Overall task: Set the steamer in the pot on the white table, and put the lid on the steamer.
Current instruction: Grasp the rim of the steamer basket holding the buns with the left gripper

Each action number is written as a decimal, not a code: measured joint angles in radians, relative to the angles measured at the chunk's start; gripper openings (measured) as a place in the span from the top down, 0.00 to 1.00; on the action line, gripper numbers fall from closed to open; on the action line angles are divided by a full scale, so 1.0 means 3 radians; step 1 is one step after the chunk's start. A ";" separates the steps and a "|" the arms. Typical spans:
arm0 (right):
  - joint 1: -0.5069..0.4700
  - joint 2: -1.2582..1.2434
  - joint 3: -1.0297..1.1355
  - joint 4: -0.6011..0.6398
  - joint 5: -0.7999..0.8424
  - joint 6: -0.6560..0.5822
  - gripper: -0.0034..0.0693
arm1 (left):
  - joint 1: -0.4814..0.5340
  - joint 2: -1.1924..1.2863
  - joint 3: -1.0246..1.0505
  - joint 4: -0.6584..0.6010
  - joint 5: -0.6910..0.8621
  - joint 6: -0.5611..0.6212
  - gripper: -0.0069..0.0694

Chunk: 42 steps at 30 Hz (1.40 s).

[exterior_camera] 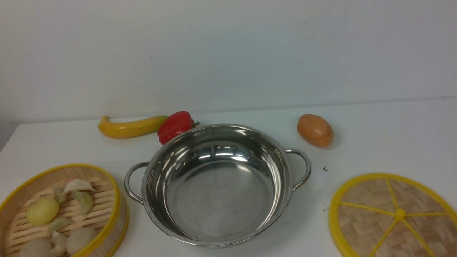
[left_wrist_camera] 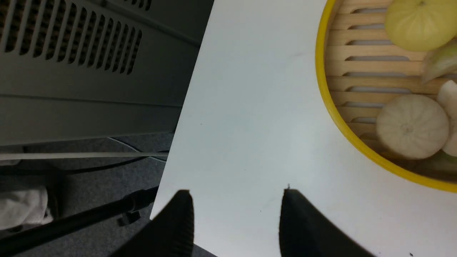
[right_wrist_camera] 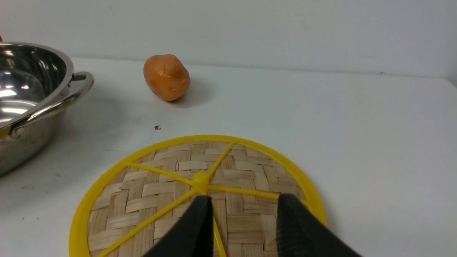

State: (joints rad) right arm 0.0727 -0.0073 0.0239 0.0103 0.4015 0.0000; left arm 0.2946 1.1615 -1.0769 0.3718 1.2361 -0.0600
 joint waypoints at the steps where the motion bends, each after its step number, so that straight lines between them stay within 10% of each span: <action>1: 0.0000 0.0000 0.0000 0.0000 0.0000 0.0000 0.62 | 0.0000 0.0024 0.0000 0.0000 -0.0017 0.0027 0.50; 11: 0.0000 0.0000 0.0000 0.0000 0.0000 0.0000 0.62 | 0.0041 0.0642 0.0000 -0.0399 -0.0714 0.1140 0.50; 18: 0.0000 0.0000 0.0000 0.0000 0.0000 0.0000 0.62 | 0.0423 0.0901 0.0000 -0.1501 -0.1039 0.1478 0.50; 28: 0.0000 0.0000 0.0000 0.0000 0.0000 0.0000 0.62 | 0.1049 0.1201 -0.0111 -0.2849 -0.0974 0.2961 0.50; 42: 0.0000 0.0000 0.0000 0.0000 0.0000 0.0000 0.62 | 0.1298 0.1693 -0.0561 -0.2524 -0.0719 0.2280 0.50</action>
State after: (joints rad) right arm 0.0727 -0.0073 0.0239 0.0103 0.4015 0.0000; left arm 0.6841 1.6695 -1.2453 -0.3852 1.0202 0.6241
